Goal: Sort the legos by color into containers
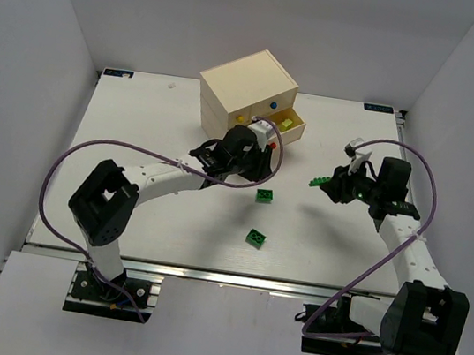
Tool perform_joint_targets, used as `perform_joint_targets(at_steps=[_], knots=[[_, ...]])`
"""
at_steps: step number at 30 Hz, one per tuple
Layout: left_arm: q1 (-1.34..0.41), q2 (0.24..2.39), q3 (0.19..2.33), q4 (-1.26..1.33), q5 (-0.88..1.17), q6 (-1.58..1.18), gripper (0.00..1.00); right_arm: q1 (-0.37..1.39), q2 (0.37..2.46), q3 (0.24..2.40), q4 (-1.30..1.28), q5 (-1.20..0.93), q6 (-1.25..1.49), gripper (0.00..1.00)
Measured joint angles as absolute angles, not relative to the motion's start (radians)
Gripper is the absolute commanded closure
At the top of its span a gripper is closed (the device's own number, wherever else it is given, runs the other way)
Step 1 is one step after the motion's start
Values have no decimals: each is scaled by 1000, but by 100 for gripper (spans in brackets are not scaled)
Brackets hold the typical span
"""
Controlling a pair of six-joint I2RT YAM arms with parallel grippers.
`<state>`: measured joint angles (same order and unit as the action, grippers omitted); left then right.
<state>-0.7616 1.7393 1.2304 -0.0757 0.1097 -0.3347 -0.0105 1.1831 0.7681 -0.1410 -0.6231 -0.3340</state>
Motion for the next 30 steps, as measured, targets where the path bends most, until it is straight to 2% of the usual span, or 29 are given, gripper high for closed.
perform_joint_targets(at_steps=[7,17,25,30], knots=[[-784,1780,1245,-52,-167,-327,52,-6,1184,762,-146,-615,-348,100],[-803,1889,1326,-8,-326,-282,50,-5,1212,756,-159,-617,-376,100],[-813,1892,1328,37,-365,-264,51,-5,1255,756,-171,-632,-408,100],[-810,1842,1254,115,-215,-248,52,-5,1318,755,-185,-653,-452,99]])
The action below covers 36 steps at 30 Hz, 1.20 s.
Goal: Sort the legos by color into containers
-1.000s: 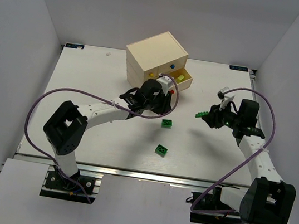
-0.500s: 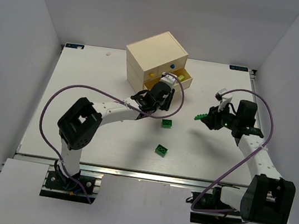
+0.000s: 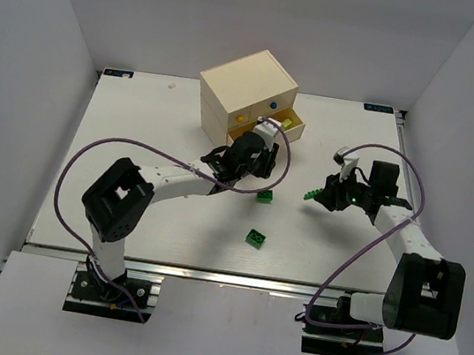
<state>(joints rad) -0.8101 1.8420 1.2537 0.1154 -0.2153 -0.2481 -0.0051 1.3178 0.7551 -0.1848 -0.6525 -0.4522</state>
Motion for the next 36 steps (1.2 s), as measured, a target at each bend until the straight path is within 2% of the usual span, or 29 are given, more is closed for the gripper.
perform_joint_targets(at_steps=[2,5,11,14,18,19,22,27,30,32,33,34,36], knots=[[-810,1781,1202,141,-125,-244,52,-5,1339,751,-183,-654,-469,91],[-808,1673,1166,158,-35,-233,51,2,1345,722,-176,-651,-493,85],[-782,1411,1168,151,-65,-167,31,43,1385,710,-174,-595,-529,78],[-744,1349,1201,121,-148,-137,26,54,1410,710,-174,-554,-543,67],[-651,1362,1232,64,-223,-128,21,62,1421,710,-165,-516,-562,51],[-619,1385,1245,39,-233,-131,20,65,1425,710,-165,-502,-566,43],[-547,1473,1297,-18,-236,-149,19,66,1446,710,-179,-471,-573,35],[-444,1675,1485,-123,-191,-160,12,66,1444,712,-195,-434,-576,32],[-400,1798,1660,-191,-145,-144,8,66,1424,714,-216,-420,-581,35],[-377,1861,1763,-224,-118,-126,6,66,1394,717,-226,-424,-587,52],[-368,1879,1798,-231,-110,-118,5,66,1377,722,-227,-434,-593,69],[-359,1896,1830,-236,-97,-110,5,66,1361,730,-228,-451,-595,99],[-342,1926,1893,-251,-76,-89,5,68,1343,757,-221,-514,-591,100]])
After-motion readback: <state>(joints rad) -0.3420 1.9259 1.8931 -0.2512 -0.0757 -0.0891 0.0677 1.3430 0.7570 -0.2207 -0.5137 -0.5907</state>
